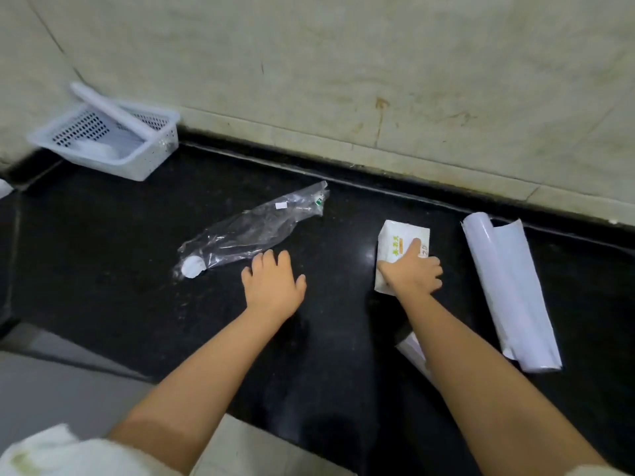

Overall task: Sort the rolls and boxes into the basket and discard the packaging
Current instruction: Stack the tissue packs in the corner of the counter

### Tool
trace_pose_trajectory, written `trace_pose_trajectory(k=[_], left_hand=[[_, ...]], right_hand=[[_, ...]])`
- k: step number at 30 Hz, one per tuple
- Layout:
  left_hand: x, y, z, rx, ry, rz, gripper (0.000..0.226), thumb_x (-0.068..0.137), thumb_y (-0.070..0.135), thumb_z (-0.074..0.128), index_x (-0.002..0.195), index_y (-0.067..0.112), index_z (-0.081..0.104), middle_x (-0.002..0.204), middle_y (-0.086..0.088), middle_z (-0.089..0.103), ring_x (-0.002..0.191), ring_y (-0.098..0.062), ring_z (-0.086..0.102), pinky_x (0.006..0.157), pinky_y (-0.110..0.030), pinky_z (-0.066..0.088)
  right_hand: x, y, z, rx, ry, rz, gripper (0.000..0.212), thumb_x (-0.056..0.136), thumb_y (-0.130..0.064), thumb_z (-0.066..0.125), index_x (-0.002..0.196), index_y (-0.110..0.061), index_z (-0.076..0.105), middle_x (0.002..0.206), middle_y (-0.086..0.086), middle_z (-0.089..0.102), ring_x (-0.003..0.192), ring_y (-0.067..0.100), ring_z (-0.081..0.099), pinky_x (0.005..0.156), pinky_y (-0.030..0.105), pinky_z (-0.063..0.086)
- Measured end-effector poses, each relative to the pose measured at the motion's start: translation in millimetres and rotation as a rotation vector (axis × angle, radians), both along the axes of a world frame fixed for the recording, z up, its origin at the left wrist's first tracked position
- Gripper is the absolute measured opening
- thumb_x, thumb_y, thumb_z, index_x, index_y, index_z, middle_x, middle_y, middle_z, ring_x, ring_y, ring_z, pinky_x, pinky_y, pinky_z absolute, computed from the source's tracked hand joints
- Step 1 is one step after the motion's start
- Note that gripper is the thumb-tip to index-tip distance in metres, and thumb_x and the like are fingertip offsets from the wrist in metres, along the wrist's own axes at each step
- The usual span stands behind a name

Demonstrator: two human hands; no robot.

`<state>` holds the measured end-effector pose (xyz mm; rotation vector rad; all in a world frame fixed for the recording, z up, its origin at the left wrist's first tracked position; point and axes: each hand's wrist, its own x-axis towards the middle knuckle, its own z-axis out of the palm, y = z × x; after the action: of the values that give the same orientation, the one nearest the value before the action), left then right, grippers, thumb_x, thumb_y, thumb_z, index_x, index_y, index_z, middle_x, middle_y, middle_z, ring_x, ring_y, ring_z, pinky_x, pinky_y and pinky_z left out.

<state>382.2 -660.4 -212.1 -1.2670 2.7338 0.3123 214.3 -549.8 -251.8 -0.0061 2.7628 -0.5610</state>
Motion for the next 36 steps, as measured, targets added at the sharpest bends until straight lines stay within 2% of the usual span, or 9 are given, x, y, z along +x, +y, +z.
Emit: trace_pose_trajectory(k=[3,10,14,18,22,28,33,36], left_hand=[[23,-30,9,0.019,0.029,0.007,0.051,0.093,0.039,0.045,0.134,0.009,0.038,0.143,-0.014,0.039,0.136,-0.031,0.029,0.109,-0.047,0.029],[118,-93,25,-0.04,0.056,0.064,0.054,0.095,0.04,0.041,0.139,0.01,0.034,0.149,-0.014,0.031,0.141,-0.03,0.023,0.113,-0.047,0.023],[199,-147,47,-0.1,0.074,0.224,0.054,0.094,0.041,0.041,0.138,0.01,0.035,0.148,-0.014,0.032,0.141,-0.03,0.023,0.113,-0.048,0.023],[284,-197,67,-0.165,0.059,0.408,0.052,0.094,0.041,0.042,0.135,0.01,0.038,0.145,-0.013,0.036,0.138,-0.03,0.027,0.112,-0.048,0.024],[353,-231,69,-0.148,0.023,0.576,0.048,0.094,0.041,0.042,0.13,0.011,0.042,0.142,-0.012,0.04,0.135,-0.029,0.03,0.11,-0.047,0.027],[417,-311,64,-0.112,-0.026,0.656,0.049,0.095,0.041,0.04,0.135,0.013,0.039,0.149,-0.011,0.032,0.141,-0.028,0.024,0.114,-0.047,0.023],[444,-415,53,-0.086,-0.101,0.671,0.053,0.096,0.041,0.04,0.139,0.012,0.036,0.152,-0.012,0.029,0.143,-0.028,0.022,0.116,-0.047,0.022],[449,-486,41,-0.078,-0.107,0.667,0.05,0.095,0.04,0.041,0.136,0.011,0.039,0.149,-0.011,0.034,0.14,-0.027,0.027,0.114,-0.045,0.026]], right_hand=[[37,-14,13,-0.062,0.057,0.023,0.077,0.073,-0.047,0.062,0.135,-0.02,0.025,0.127,0.025,0.04,0.114,0.039,0.041,0.096,0.048,0.036],[163,-83,58,-0.137,0.256,0.451,0.075,0.07,-0.041,0.064,0.133,-0.022,0.028,0.116,0.02,0.045,0.106,0.037,0.044,0.09,0.044,0.039],[231,-164,90,-0.196,0.27,0.733,0.077,0.071,-0.041,0.064,0.135,-0.021,0.026,0.119,0.019,0.044,0.11,0.037,0.041,0.093,0.044,0.037],[294,-243,110,-0.261,0.269,0.937,0.076,0.071,-0.042,0.063,0.135,-0.022,0.025,0.12,0.019,0.043,0.11,0.036,0.041,0.093,0.044,0.037],[345,-308,110,-0.268,0.254,1.091,0.078,0.072,-0.045,0.061,0.136,-0.024,0.022,0.122,0.018,0.043,0.111,0.033,0.041,0.094,0.043,0.037],[388,-428,106,-0.304,0.25,1.208,0.077,0.072,-0.045,0.062,0.136,-0.024,0.024,0.123,0.018,0.043,0.112,0.034,0.042,0.093,0.043,0.037],[396,-532,88,-0.336,0.202,1.178,0.076,0.071,-0.042,0.064,0.134,-0.024,0.026,0.12,0.018,0.044,0.111,0.035,0.041,0.092,0.044,0.037],[394,-597,74,-0.312,0.207,1.161,0.076,0.07,-0.04,0.065,0.134,-0.022,0.027,0.12,0.02,0.044,0.11,0.037,0.041,0.092,0.045,0.037]])
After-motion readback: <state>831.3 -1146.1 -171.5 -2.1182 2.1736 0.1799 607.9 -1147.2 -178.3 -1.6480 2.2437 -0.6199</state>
